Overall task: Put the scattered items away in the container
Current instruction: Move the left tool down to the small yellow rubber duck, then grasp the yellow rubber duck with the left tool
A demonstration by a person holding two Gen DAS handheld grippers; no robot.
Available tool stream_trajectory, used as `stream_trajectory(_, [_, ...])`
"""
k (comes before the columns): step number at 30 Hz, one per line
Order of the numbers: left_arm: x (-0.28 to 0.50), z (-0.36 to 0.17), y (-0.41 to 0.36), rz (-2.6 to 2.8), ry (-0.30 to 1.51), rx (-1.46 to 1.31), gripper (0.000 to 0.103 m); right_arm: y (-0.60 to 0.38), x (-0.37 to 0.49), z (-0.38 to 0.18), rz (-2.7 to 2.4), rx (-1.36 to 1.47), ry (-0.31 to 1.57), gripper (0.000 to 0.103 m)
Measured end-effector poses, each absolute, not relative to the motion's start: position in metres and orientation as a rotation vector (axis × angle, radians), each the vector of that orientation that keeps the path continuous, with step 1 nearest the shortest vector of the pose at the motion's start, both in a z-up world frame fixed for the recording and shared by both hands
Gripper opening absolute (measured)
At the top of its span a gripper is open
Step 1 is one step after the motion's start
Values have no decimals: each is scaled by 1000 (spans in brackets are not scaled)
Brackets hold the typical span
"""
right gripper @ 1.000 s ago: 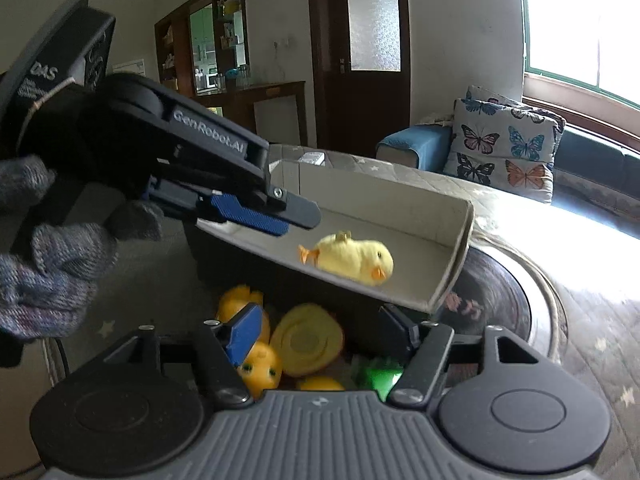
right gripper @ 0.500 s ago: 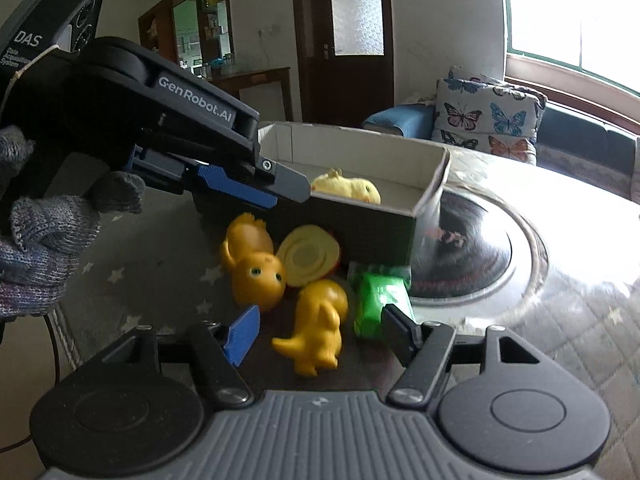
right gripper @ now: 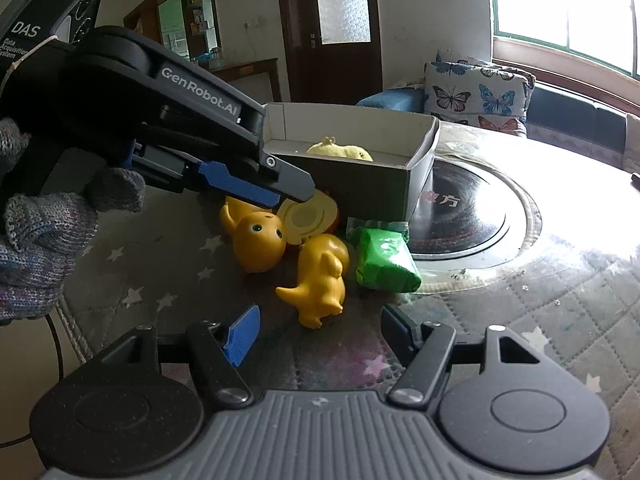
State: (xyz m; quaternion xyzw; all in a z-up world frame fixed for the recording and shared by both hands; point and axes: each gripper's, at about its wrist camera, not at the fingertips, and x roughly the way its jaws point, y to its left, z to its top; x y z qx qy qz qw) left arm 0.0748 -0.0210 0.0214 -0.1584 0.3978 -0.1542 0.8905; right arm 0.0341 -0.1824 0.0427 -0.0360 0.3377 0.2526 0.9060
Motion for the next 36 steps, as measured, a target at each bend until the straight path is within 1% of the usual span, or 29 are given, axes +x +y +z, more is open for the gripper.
stream_trajectory(20, [89,7,-11,-305,873,-389,30,-171,47,31,514,-39,718,66])
stream_trajectory(22, [90,7,-12,-312,879,-392,30,-172,49,32,507,-32,715,62])
stream_trajectory(23, [91,6,-13,-316,882,-392,30,-173,50,32,504,-23,716,62])
stream_trajectory(27, [93,6,-20,-335,889,-387,30,-176,55,31,496,-10,725,57])
stream_trajectory(29, [95,5,-23,-337,895,-382,30,-176,57,30,496,-3,729,52])
stream_trajectory(31, [97,3,-26,-334,903,-375,30,-176,60,28,497,7,737,44])
stream_trajectory(32, [98,3,-27,-331,907,-373,30,-177,60,27,499,11,740,43])
stream_trajectory(34, [100,1,-29,-326,914,-369,30,-178,60,26,501,18,742,35])
stream_trajectory(36, [100,0,-31,-327,920,-364,30,-180,60,27,500,23,743,33])
